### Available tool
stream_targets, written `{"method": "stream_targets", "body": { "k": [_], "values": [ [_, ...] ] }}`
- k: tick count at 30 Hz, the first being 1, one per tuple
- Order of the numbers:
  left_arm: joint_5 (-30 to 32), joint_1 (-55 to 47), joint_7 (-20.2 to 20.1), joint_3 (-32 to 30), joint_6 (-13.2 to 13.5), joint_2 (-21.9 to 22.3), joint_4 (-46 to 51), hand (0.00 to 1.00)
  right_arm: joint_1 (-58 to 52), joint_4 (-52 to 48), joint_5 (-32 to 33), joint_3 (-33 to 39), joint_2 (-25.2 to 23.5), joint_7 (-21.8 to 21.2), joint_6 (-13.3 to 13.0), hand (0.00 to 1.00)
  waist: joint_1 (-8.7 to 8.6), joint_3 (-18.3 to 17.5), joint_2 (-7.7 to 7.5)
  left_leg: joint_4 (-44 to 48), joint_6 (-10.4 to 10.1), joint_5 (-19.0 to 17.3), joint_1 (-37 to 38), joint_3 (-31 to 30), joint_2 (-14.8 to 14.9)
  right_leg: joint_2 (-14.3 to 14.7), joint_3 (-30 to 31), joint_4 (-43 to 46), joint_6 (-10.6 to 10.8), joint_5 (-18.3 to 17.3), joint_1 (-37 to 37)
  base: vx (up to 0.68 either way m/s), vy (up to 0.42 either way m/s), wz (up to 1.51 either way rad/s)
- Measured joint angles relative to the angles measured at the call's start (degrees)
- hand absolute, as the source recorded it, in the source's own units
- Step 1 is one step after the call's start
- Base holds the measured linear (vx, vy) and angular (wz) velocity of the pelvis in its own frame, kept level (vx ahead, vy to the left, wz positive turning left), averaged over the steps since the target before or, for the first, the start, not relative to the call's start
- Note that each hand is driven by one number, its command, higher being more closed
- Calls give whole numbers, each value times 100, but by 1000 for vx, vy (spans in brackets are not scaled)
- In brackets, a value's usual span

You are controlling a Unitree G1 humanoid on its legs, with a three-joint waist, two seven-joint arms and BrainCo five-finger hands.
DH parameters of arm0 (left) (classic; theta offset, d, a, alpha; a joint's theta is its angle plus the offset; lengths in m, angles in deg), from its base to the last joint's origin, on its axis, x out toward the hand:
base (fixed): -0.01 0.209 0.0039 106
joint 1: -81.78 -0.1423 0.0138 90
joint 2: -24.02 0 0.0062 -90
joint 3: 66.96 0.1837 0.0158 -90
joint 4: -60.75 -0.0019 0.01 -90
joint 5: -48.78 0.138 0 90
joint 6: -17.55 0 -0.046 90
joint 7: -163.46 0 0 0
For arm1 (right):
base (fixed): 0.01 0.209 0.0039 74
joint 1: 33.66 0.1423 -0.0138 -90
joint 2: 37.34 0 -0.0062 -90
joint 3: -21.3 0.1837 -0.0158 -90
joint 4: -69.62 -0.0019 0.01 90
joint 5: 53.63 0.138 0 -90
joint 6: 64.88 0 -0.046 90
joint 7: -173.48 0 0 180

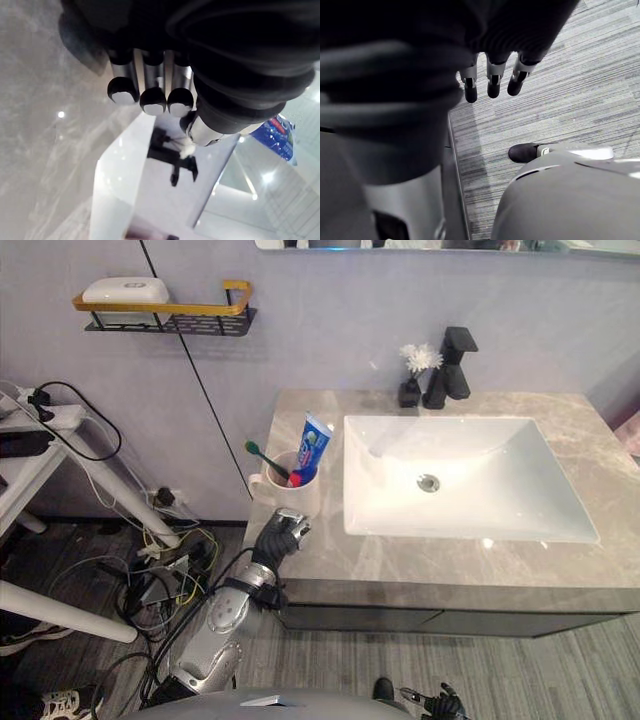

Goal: Organize washtable

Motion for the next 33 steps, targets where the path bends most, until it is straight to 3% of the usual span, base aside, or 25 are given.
{"method": "stream_targets", "body": {
  "k": [33],
  "values": [
    [56,1233,743,-755,-72,180,-893,100,-2,-49,-2,277,-40,0,-3,0,-229,110,46,-122,-5,-10,126,367,3,48,386,-18,24,57,-159,4,2,-5]
  ]
}}
